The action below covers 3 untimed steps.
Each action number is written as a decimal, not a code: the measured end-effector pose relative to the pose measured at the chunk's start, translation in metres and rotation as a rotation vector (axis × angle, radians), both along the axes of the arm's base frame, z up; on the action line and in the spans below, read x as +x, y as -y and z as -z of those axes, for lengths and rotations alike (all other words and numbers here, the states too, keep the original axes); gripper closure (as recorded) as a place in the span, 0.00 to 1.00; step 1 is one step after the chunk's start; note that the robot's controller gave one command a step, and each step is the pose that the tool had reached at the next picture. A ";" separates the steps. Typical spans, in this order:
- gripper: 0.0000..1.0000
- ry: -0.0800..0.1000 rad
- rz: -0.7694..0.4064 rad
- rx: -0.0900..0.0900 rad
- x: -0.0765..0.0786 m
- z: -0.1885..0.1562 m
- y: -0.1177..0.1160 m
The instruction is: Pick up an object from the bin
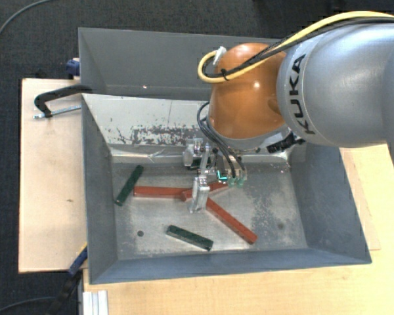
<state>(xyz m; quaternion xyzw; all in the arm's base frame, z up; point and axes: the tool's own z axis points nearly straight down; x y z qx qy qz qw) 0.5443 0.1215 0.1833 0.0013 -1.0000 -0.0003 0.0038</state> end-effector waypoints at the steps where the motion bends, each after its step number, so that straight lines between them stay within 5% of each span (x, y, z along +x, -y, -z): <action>1: 0.00 0.007 -0.175 0.001 -0.008 0.114 0.024; 2: 0.00 0.017 -0.129 0.000 0.041 0.112 0.052; 3: 1.00 0.013 -0.132 0.002 0.039 0.112 0.050</action>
Offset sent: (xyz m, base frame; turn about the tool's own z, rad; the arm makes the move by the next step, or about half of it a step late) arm -0.0086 -0.0241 -0.1126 -0.1763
